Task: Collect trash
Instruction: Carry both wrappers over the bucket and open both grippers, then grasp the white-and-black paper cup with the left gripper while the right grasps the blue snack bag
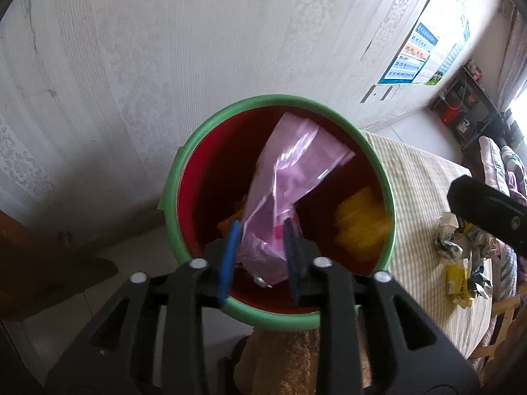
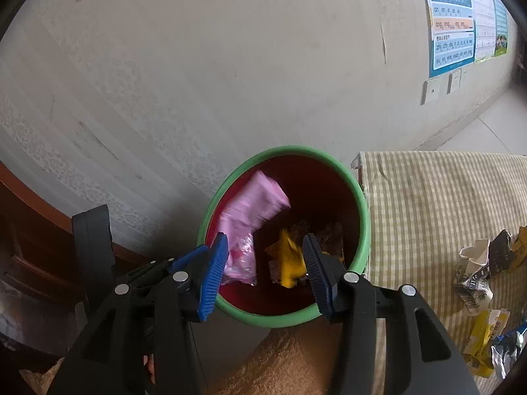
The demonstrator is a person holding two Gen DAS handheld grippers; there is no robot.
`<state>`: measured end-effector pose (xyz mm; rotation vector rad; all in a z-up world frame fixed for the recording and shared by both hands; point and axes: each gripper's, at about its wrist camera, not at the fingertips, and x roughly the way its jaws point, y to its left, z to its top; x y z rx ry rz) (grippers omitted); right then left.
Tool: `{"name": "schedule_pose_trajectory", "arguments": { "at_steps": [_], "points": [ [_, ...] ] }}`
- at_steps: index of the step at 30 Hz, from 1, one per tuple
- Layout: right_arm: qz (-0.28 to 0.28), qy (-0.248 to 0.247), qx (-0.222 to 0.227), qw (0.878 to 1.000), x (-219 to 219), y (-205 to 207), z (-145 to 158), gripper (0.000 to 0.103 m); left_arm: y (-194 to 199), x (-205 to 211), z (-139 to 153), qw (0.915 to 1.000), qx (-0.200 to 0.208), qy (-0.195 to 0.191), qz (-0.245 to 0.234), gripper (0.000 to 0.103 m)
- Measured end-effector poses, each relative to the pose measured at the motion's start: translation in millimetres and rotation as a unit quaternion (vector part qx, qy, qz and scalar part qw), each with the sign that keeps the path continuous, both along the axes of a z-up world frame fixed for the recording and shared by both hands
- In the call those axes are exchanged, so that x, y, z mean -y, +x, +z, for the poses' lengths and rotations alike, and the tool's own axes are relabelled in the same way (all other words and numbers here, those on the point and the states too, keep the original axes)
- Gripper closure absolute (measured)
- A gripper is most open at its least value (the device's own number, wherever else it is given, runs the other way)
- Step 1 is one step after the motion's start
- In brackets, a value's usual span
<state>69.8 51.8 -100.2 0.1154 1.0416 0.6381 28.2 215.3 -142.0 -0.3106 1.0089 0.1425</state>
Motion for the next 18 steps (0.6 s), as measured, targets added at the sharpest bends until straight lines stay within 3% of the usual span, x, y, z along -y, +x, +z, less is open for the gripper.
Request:
{"name": "schedule_pose_trajectory", "arguments": {
  "at_steps": [4,7,12,18],
  "points": [
    [-0.011,0.002,0.005,1.0,11,-3,3,0.056,-1,6,2,1.0,0.002,0.001,-0.007,0.068],
    [-0.03,-0.004,0.014,0.999,33,-9,6,0.053,0,17,5,0.9998,0.005,0.004,-0.019,0.06],
    [-0.104,-0.025,0.021,0.994,105,-17,9,0.053,2,44,7,0.9984,0.005,0.014,-0.055,0.06],
    [-0.252,-0.068,0.018,0.965,220,-48,-4,0.045,7,80,8,0.9955,-0.001,0.03,-0.09,0.058]
  ]
}}
